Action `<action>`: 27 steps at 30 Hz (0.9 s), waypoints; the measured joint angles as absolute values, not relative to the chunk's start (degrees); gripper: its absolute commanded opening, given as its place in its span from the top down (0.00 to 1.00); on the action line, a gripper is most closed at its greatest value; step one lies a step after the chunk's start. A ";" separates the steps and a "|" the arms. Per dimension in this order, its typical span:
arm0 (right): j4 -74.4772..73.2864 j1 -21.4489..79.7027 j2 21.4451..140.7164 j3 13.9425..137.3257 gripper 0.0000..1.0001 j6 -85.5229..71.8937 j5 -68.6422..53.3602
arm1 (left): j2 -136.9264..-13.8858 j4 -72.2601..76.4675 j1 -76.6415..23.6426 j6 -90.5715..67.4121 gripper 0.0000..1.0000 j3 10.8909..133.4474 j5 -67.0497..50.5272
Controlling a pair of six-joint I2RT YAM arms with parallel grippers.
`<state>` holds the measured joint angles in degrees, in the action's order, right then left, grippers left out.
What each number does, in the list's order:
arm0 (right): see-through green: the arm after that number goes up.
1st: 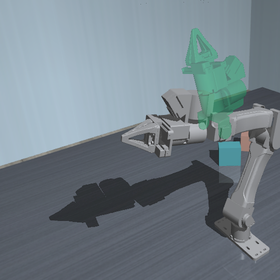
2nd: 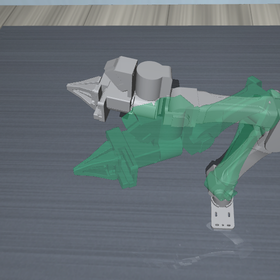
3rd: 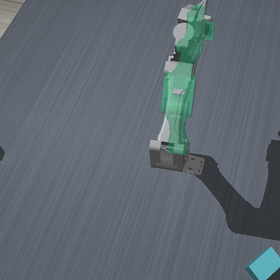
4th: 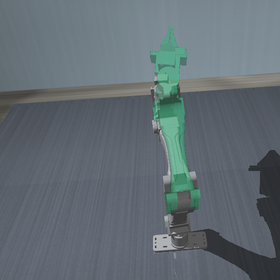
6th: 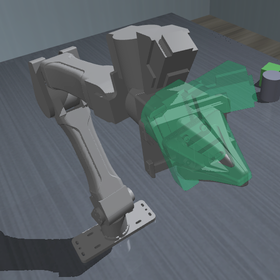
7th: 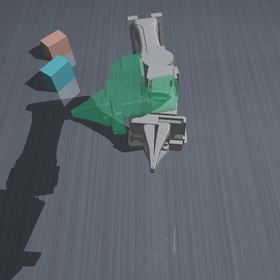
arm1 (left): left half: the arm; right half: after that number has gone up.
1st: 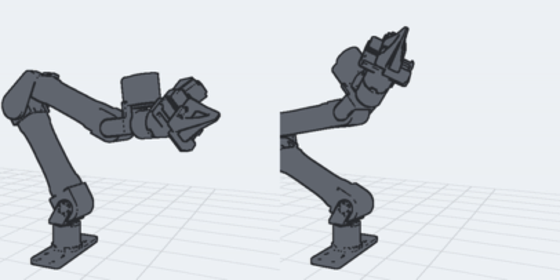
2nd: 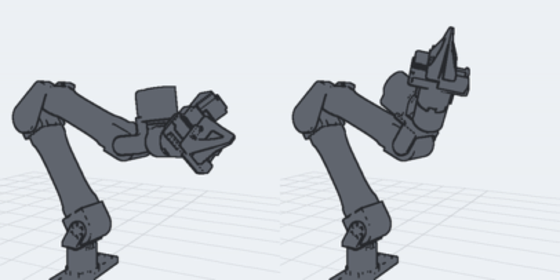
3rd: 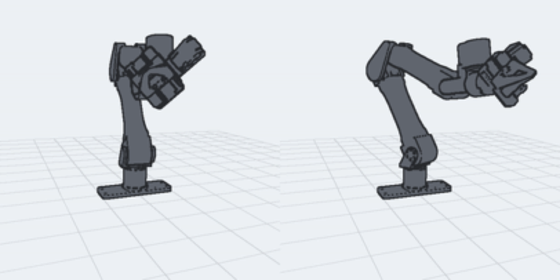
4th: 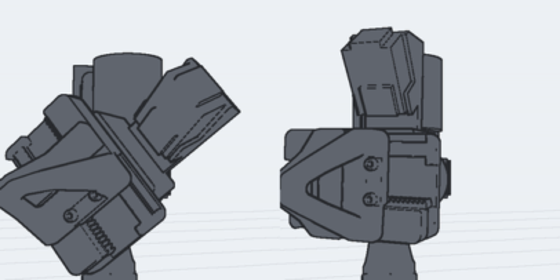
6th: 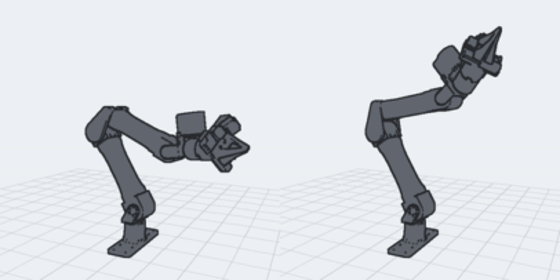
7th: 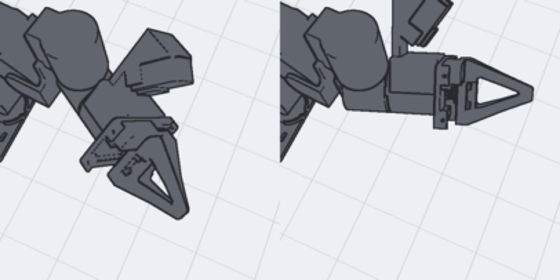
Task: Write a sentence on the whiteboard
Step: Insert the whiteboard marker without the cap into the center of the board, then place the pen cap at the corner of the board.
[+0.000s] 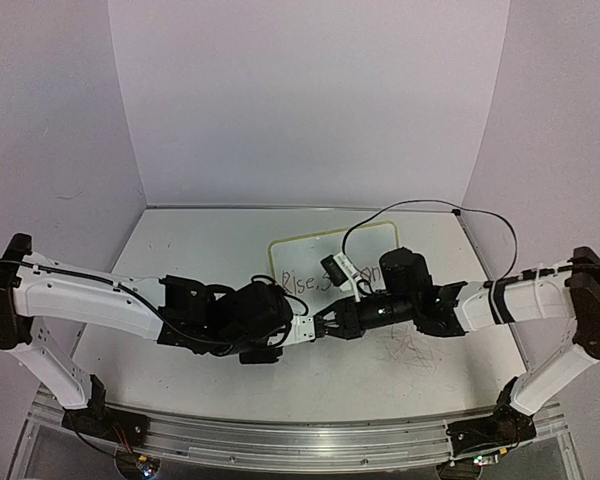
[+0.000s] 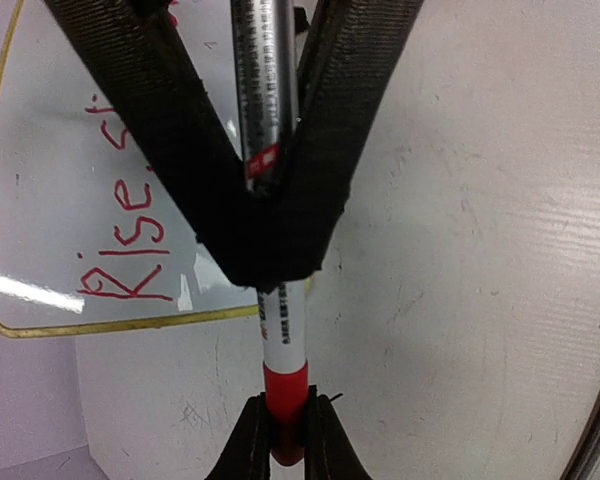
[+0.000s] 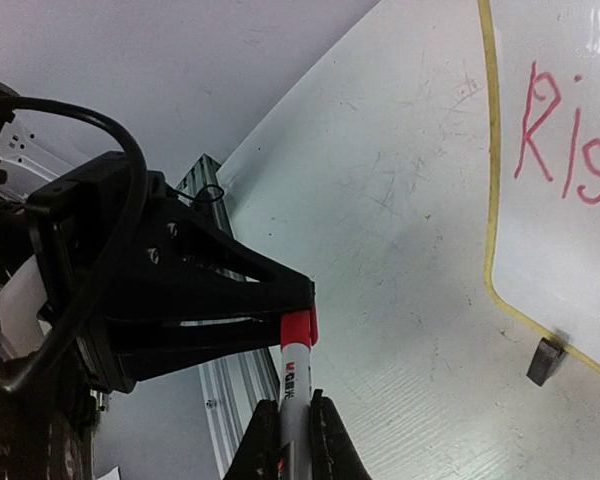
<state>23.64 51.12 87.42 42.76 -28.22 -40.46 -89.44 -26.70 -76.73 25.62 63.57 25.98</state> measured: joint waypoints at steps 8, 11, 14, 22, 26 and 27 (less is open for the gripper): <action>30.37 54.29 93.63 42.76 1.00 -34.40 -39.45 | -89.61 -30.29 -77.62 24.01 1.00 61.29 26.56; 31.11 54.83 94.82 42.76 1.00 -35.59 -39.36 | -89.50 -29.45 -77.93 23.45 1.00 59.85 26.50; 31.11 55.15 95.04 42.76 1.00 -36.26 -39.08 | -88.87 -27.62 -78.25 22.50 1.00 58.19 26.54; 34.97 52.31 92.46 38.73 1.00 -36.10 -41.15 | -85.89 -18.01 -79.50 18.87 0.49 53.85 27.71; 36.61 49.24 89.76 33.48 1.00 -35.69 -42.88 | -80.63 -7.13 -81.44 14.46 0.35 52.04 29.25; 36.59 48.67 89.30 32.10 0.99 -35.58 -43.15 | -78.66 -5.48 -81.56 13.30 0.35 51.34 29.83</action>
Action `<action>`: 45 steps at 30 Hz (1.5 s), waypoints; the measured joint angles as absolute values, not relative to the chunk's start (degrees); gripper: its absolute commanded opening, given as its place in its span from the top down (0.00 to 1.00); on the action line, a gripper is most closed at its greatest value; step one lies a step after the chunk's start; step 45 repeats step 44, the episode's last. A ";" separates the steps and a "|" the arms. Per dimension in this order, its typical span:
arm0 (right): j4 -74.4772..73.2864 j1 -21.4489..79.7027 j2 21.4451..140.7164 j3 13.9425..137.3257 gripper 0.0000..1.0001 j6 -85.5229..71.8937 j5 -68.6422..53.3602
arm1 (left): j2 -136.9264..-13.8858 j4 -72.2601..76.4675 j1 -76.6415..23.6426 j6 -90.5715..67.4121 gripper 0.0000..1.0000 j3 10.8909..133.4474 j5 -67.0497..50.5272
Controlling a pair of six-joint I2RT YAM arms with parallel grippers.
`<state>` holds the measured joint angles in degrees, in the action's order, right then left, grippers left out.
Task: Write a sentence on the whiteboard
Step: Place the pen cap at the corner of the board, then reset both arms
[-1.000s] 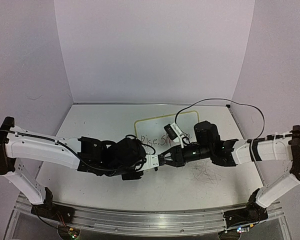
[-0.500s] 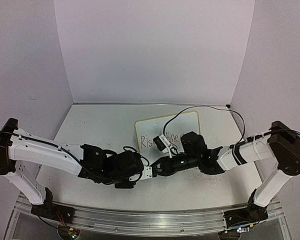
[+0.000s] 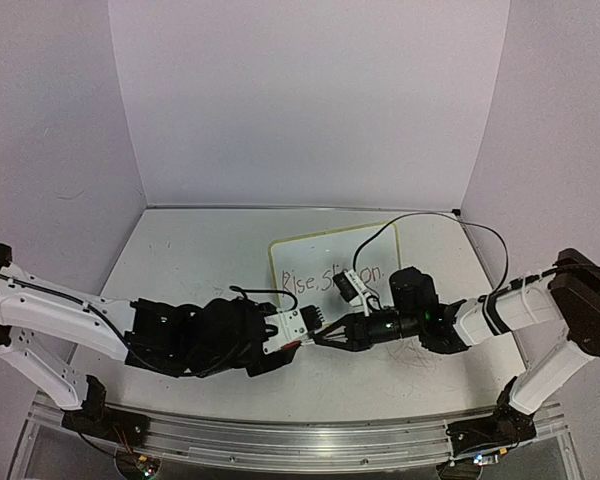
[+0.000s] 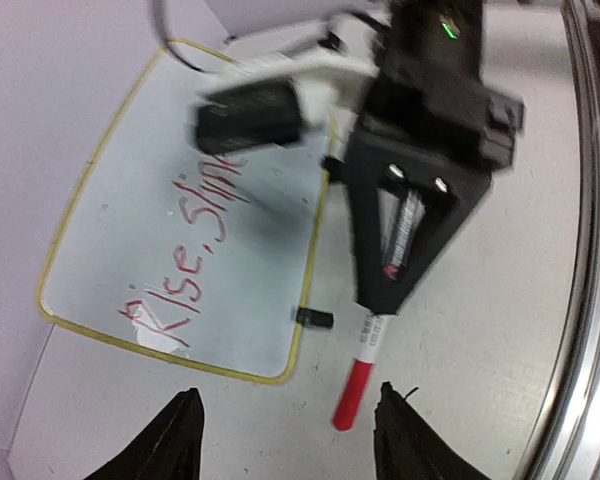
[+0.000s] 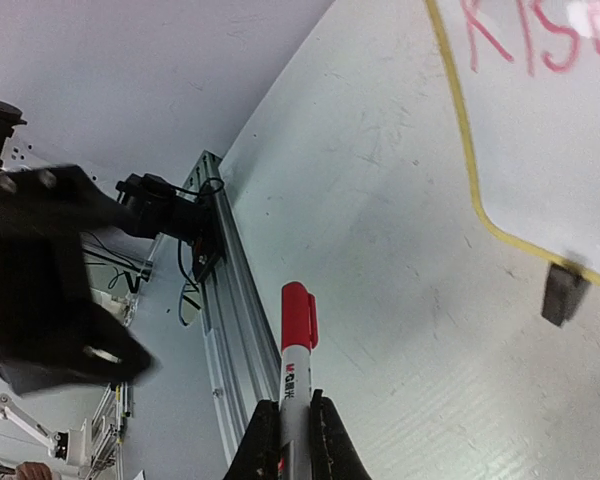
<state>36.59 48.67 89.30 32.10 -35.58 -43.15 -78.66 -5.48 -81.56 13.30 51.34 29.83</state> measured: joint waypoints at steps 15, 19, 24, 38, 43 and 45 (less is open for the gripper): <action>43.99 51.56 101.42 31.63 0.81 -42.14 -38.94 | -62.19 4.27 -80.67 -5.71 0.30 44.32 38.46; 44.42 54.20 104.09 33.63 0.60 -44.69 -34.70 | -62.48 4.66 -80.41 -8.68 0.22 44.23 40.65; 36.53 53.72 99.15 32.72 0.26 -43.75 -25.48 | -62.81 4.67 -79.76 -12.13 0.15 44.23 42.56; -17.85 48.05 50.28 54.96 0.02 -24.19 12.22 | -57.51 -4.06 -71.33 -13.58 0.06 58.27 45.22; -23.48 48.03 46.17 71.57 0.02 -16.33 20.38 | -54.67 -3.94 -71.33 -9.36 0.03 67.40 45.12; -23.92 48.03 45.77 73.61 0.02 -15.19 21.44 | -54.42 -3.86 -71.31 -8.49 0.02 68.81 45.04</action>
